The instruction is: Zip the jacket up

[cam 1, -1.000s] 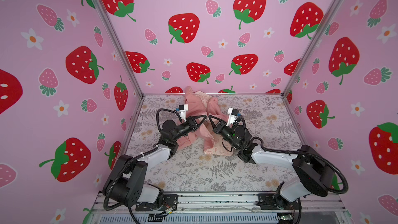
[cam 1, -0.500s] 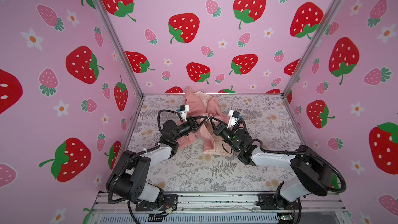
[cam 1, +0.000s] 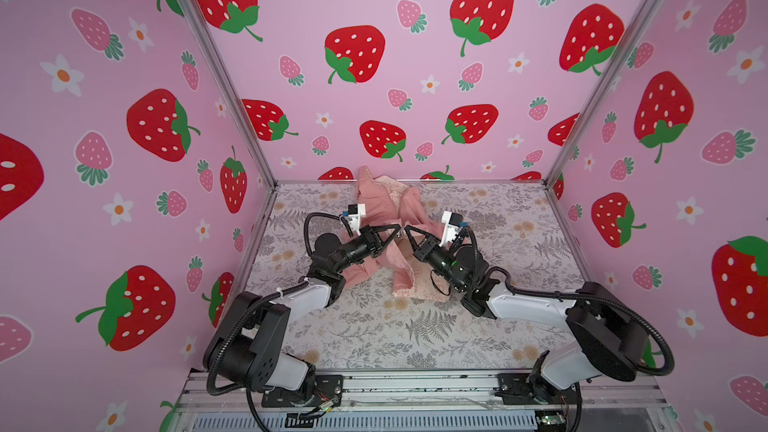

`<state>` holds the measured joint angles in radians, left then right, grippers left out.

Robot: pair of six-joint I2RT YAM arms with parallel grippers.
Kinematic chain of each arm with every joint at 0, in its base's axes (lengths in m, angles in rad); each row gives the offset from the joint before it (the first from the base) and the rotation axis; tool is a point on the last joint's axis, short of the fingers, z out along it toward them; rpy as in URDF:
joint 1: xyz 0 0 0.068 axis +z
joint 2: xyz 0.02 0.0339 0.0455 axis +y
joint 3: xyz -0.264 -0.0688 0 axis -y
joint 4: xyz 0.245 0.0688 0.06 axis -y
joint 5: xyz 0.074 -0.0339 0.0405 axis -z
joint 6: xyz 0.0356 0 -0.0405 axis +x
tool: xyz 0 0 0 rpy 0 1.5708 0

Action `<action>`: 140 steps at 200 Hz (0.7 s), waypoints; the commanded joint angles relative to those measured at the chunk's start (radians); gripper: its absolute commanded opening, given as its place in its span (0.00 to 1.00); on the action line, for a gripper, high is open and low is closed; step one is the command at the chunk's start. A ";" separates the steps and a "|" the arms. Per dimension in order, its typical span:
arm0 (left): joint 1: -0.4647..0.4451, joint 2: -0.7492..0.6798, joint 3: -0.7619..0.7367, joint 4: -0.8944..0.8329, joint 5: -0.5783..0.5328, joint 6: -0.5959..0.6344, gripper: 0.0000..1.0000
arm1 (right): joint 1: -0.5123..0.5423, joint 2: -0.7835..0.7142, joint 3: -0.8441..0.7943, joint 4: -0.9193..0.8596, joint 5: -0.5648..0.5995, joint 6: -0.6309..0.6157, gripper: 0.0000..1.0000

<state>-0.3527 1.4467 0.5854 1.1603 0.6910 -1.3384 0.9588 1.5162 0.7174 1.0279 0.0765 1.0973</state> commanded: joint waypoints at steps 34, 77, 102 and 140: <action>-0.010 -0.010 0.005 0.101 -0.105 0.020 0.00 | -0.017 -0.004 0.009 -0.047 -0.118 0.074 0.05; -0.010 -0.014 0.005 0.098 -0.106 0.022 0.00 | -0.023 -0.017 0.000 -0.043 -0.107 0.079 0.10; -0.010 -0.013 0.005 0.099 -0.107 0.021 0.00 | -0.027 -0.021 -0.001 -0.044 -0.110 0.076 0.13; -0.010 -0.009 0.008 0.102 -0.101 0.018 0.00 | -0.030 -0.021 -0.001 -0.039 -0.106 0.065 0.07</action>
<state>-0.3649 1.4460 0.5800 1.1782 0.5953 -1.3174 0.9329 1.5124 0.7174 0.9768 -0.0242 1.1576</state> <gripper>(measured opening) 0.055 0.080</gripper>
